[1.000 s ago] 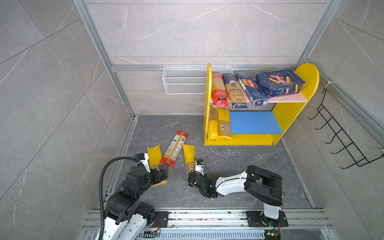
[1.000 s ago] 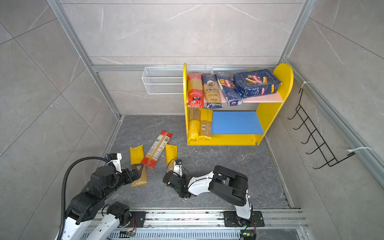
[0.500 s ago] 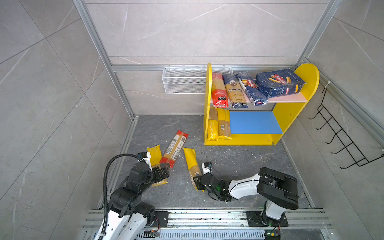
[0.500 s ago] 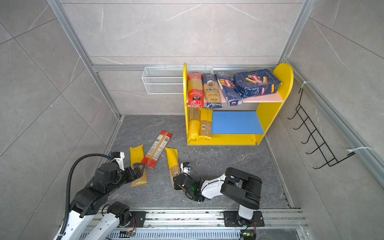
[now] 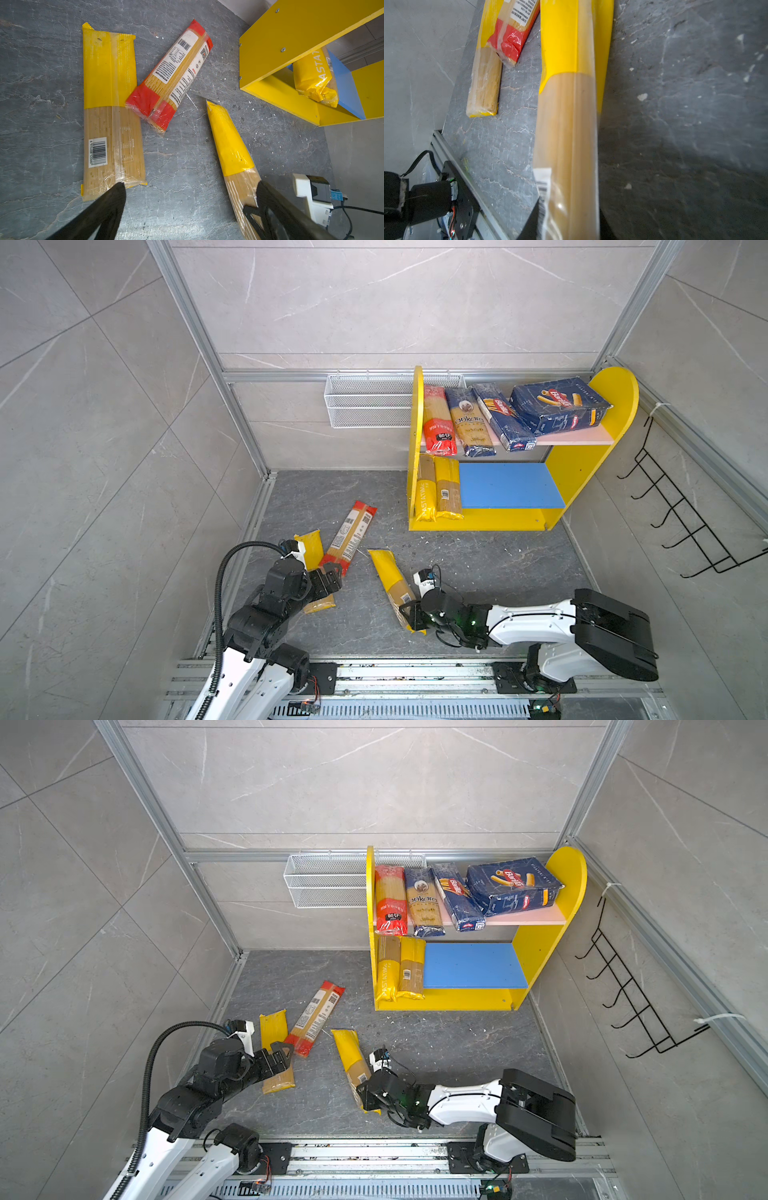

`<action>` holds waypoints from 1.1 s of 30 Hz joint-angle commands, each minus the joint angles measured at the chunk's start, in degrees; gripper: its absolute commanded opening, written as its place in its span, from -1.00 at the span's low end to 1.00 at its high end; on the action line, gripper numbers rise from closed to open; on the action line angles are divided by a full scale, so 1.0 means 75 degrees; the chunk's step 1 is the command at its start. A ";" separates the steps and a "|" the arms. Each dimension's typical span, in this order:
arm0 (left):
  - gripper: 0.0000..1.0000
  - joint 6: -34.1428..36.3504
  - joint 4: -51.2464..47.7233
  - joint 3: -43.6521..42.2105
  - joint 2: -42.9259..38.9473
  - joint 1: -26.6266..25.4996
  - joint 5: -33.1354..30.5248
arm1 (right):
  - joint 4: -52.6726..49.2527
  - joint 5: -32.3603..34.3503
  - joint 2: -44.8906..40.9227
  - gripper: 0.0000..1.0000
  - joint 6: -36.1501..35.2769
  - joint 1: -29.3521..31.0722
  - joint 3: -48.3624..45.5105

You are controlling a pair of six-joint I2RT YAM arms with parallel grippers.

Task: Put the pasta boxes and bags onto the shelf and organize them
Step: 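Lift the grasped bag by its end and swing it upright toward the shelf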

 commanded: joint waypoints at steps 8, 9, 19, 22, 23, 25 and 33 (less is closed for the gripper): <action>1.00 -0.0074 0.0424 0.0165 0.0156 0.0025 0.0183 | 0.0301 -0.0134 -0.1578 -0.63 -0.0391 0.0046 -0.0055; 0.99 -0.0077 0.0435 0.0176 0.0162 0.0031 0.0193 | 0.0236 -0.0125 -0.1684 -0.63 -0.0380 0.0046 -0.0060; 1.00 -0.0011 0.0448 0.0370 0.0260 0.0030 0.0193 | -0.1292 0.0079 -0.3231 -0.64 -0.0762 0.0046 0.0201; 1.00 -0.0021 0.0492 0.0408 0.0307 0.0033 0.0211 | -0.1917 0.0281 -0.3802 -0.64 -0.0932 0.0045 0.0330; 1.00 -0.0015 0.0506 0.0433 0.0311 0.0032 0.0211 | -0.2137 0.0347 -0.3986 -0.64 -0.0983 0.0046 0.0388; 1.00 -0.0021 0.0522 0.0480 0.0369 0.0031 0.0217 | -0.2602 0.0513 -0.4418 -0.64 -0.1076 0.0046 0.0513; 1.00 0.0031 0.0774 0.0639 0.0707 0.0033 0.0304 | -0.4552 0.1322 -0.5997 -0.64 -0.1442 0.0045 0.1086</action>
